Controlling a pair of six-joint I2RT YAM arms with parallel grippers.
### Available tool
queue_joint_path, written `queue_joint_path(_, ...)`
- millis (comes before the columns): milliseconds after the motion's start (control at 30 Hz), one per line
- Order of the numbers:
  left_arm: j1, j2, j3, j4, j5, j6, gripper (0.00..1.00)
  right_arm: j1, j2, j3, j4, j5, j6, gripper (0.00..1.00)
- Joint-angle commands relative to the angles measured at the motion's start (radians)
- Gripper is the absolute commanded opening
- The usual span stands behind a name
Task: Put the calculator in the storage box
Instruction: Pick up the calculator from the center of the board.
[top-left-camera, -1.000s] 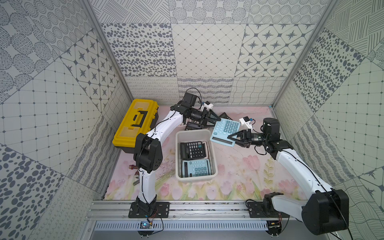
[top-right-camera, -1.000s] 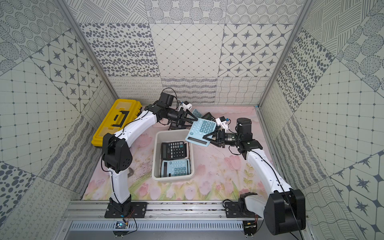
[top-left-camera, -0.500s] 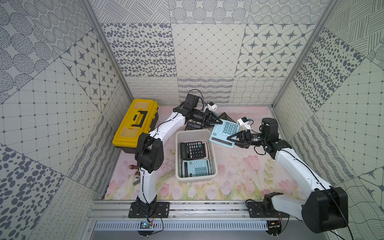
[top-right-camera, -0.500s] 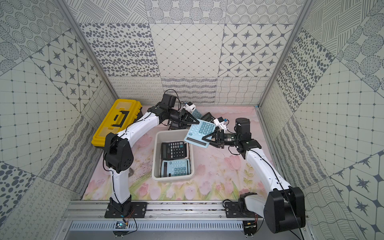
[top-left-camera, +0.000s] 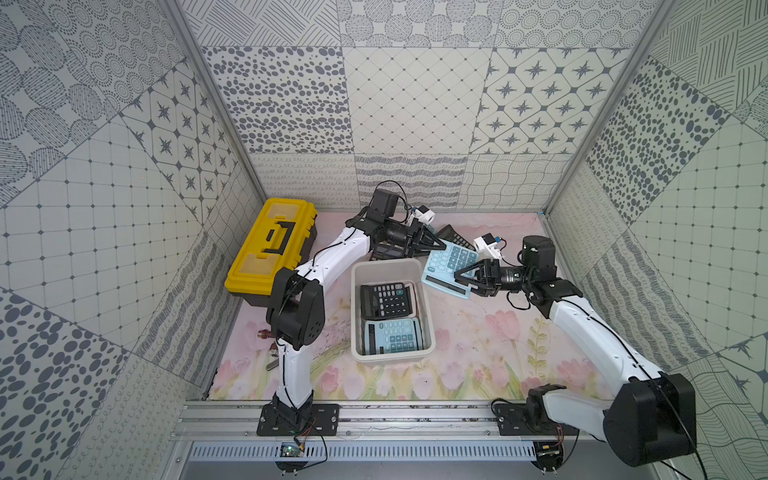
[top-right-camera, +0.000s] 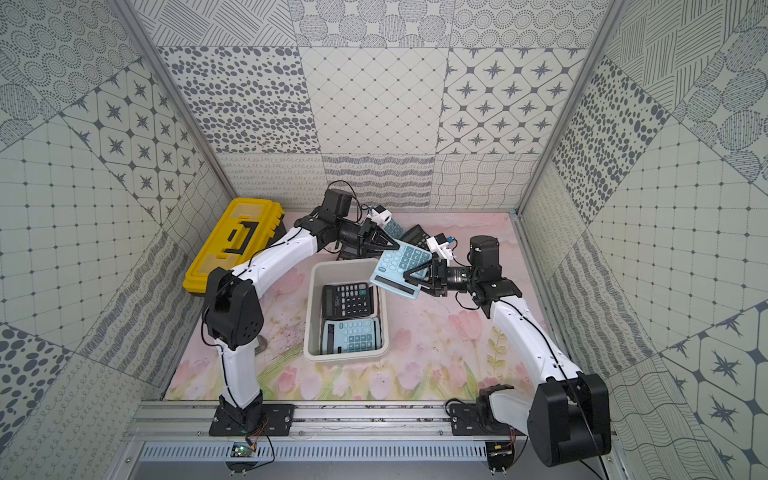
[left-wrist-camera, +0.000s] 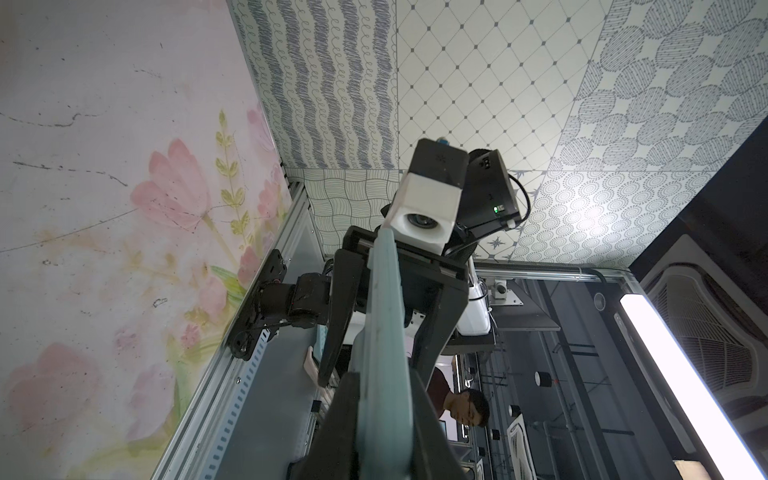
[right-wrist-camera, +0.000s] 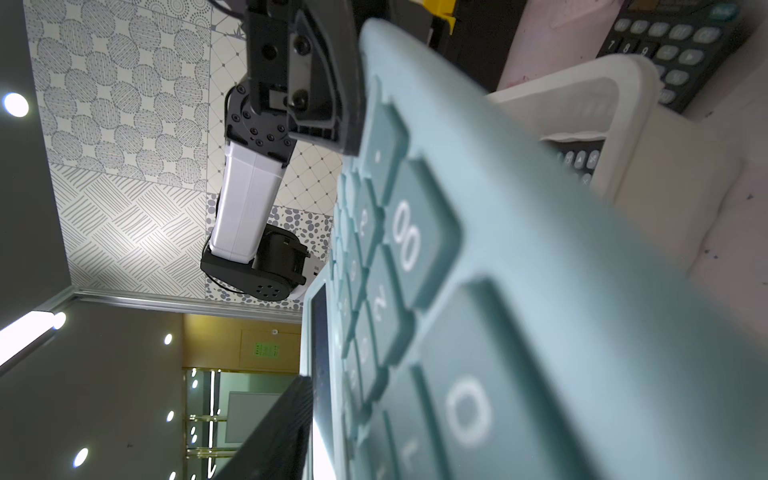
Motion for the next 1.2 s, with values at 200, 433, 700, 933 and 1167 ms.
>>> queue_joint_path(200, 0.043, -0.105, -0.173, 0.366, -0.209, -0.289, 0.0, -0.018, -0.018, 0.002, 0.041, 0.081, 0.038, 0.85)
queue_joint_path(433, 0.042, -0.263, -0.41, 0.527, -0.579, -0.367, 0.0, -0.017, -0.065, -0.057, 0.157, 0.147, 0.171, 0.95)
queue_joint_path(700, -0.002, -0.487, -0.655, 0.709, -0.978, -0.339, 0.0, 0.048, -0.079, -0.121, 0.247, 0.319, 0.317, 0.94)
queue_joint_path(933, -0.087, -0.648, -0.771, 0.739, -1.253, -0.214, 0.0, 0.141, -0.094, -0.12, 0.276, 0.499, 0.467, 0.85)
queue_joint_path(1167, -0.119, -0.695, -0.802, 0.764, -1.323, -0.171, 0.0, 0.191, -0.111, -0.137, 0.402, 0.592, 0.599, 0.68)
